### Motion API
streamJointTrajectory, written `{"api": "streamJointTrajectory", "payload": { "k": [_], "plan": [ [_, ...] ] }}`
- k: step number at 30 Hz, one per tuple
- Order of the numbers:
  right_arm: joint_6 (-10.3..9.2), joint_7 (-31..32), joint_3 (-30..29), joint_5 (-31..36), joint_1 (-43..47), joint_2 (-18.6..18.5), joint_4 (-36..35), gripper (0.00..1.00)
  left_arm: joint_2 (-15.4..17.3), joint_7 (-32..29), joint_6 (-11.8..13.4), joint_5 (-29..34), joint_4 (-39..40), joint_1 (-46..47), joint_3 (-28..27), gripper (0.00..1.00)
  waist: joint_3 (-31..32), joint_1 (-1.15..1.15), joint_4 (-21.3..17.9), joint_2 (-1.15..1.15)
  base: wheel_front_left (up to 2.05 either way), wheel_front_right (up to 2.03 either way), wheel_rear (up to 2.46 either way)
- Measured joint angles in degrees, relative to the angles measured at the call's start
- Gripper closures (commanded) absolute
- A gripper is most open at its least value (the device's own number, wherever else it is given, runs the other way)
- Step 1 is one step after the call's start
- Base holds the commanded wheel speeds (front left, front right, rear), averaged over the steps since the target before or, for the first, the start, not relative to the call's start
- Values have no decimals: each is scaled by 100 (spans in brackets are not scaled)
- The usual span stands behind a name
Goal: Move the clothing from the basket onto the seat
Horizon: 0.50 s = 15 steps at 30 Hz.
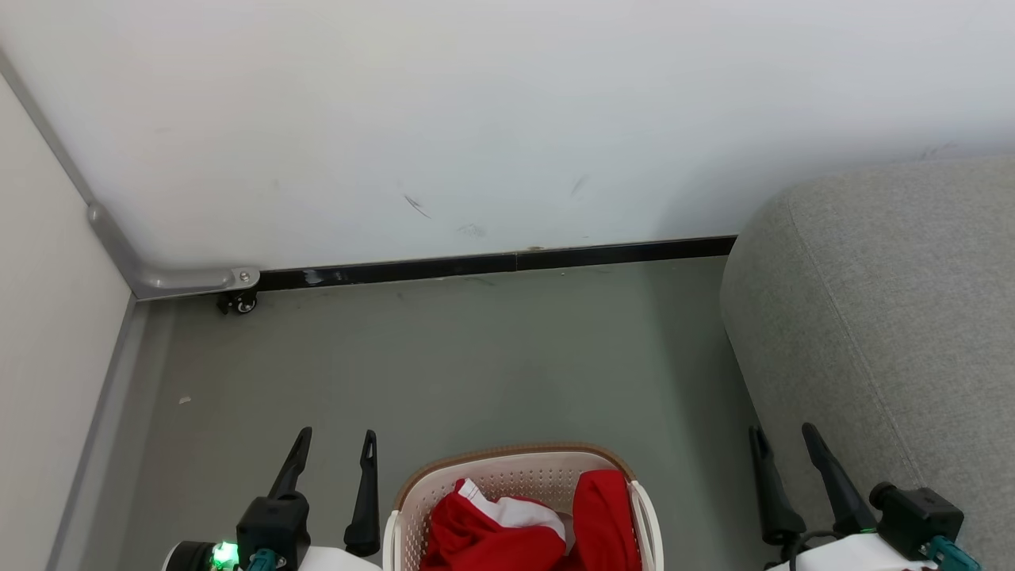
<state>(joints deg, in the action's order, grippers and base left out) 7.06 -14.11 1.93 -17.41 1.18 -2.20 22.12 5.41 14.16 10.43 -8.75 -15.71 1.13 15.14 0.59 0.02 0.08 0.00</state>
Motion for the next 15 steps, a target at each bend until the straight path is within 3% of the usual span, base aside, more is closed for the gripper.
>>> {"api": "streamJointTrajectory", "payload": {
  "k": [15],
  "plan": [
    [0,0,14,-82,-5,0,22,0,38,0,-47,130,-48,3,111,0,-43,0,-21,0,0,0,0]
  ]
}}
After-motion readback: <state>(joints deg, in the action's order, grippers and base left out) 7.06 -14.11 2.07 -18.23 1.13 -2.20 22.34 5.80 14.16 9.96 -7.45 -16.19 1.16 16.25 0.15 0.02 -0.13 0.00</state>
